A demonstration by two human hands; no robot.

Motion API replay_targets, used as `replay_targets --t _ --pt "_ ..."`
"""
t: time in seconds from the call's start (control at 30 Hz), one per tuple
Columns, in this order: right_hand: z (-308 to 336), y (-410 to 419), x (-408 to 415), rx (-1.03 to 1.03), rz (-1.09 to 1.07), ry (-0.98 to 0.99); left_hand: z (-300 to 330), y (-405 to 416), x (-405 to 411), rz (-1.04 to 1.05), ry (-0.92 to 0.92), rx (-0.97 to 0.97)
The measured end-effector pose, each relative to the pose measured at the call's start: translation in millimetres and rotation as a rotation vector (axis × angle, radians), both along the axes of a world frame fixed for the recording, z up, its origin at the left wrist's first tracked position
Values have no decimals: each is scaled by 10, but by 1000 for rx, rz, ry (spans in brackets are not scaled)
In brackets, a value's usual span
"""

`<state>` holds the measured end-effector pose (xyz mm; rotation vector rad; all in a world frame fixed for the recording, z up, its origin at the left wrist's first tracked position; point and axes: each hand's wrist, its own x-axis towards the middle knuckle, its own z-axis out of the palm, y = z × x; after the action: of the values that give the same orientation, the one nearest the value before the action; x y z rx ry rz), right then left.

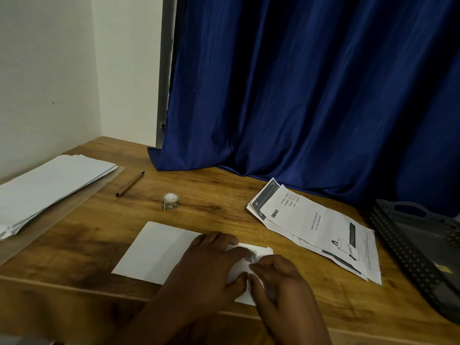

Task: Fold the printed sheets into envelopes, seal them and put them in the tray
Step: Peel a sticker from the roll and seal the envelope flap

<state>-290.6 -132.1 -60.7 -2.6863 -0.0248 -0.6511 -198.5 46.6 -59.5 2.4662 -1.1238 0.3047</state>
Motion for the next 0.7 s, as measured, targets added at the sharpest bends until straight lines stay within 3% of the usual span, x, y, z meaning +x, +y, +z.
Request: replay_targets --t 0.1,0.37,0.7 --pt "-2 -24 -1 82 -26 -26 17 3 -2 -7 16 2" --pt "30 32 92 -201 -164 263 44 0 -5 -13 35 16" --pt "38 45 97 -154 -186 262 56 -11 -14 -3 -9 7"
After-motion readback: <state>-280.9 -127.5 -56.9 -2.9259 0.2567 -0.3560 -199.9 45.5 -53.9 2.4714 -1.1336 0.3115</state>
